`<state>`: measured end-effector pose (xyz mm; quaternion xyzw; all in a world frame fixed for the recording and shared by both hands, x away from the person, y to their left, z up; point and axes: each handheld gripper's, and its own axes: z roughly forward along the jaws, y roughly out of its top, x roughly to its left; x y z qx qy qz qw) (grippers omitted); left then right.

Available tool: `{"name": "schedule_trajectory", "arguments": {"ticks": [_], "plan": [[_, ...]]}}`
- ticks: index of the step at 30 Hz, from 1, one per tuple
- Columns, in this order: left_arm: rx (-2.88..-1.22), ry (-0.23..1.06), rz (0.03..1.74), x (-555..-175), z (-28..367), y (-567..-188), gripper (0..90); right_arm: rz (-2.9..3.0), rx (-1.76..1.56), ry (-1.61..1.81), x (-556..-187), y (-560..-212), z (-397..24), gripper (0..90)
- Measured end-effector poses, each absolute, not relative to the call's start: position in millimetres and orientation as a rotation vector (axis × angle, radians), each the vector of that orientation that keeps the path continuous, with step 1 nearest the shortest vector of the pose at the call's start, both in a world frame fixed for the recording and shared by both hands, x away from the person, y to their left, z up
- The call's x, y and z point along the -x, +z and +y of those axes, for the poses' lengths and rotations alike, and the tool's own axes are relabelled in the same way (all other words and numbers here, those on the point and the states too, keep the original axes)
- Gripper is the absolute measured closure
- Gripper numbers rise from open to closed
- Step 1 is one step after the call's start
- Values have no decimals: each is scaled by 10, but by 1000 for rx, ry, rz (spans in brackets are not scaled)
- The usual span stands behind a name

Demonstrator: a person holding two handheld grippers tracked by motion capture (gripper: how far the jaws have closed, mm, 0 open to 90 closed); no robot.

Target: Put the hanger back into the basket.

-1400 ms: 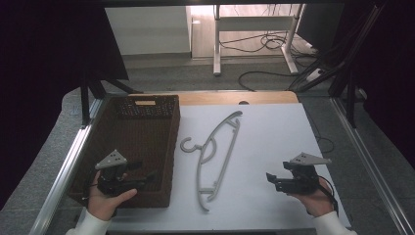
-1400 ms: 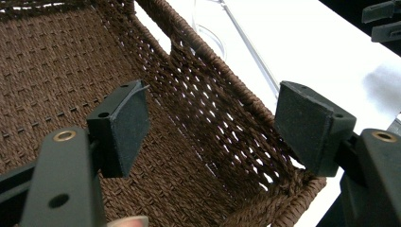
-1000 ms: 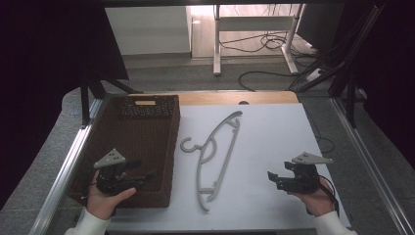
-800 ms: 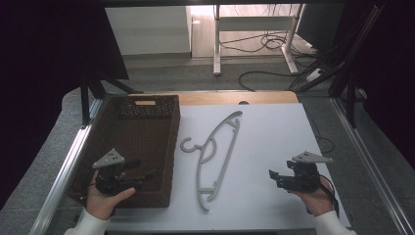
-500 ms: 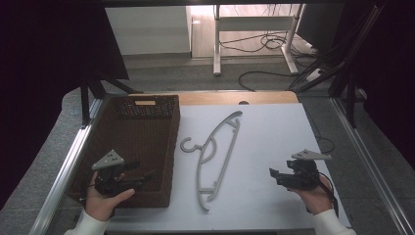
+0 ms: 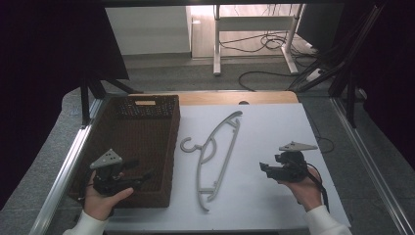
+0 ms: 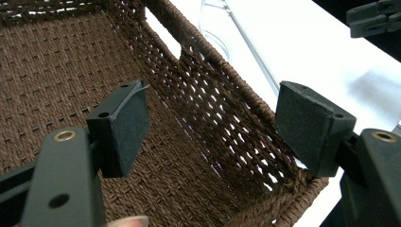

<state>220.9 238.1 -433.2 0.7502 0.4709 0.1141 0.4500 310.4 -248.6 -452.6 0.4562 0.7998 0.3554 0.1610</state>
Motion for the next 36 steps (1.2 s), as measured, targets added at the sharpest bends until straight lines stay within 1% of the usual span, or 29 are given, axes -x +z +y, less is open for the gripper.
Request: {"name": "schedule_trajectory", "arguments": {"ticks": [4, 5, 13, 24, 31, 35, 36], "plan": [[-1847, 283, 1164, -2198, 2390, -4316, 268, 2314, -1281, 1005, -3179, -4554, -2337, 325], [-1848, 285, 1162, -2195, 2390, -4311, 268, 2349, -1269, 995, -3229, -4571, -2236, 325], [-1848, 282, 1163, -2192, 2402, -4330, 269, 2393, -1229, 1007, -3379, -4556, -1962, 326], [-1858, 286, 1161, -2187, 2374, -4328, 270, 2436, -1236, 1037, -3544, -4488, -1733, 345], [-1851, 290, 1164, -2184, 2383, -4334, 270, 2467, -1248, 1033, -3709, -4496, -1558, 376], [-1845, 292, 1162, -2179, 2393, -4328, 272, 2478, -1259, 1004, -3819, -4549, -1443, 397], [-1844, 292, 1163, -2178, 2394, -4327, 272, 2481, -1269, 986, -3897, -4588, -1394, 407]]}}
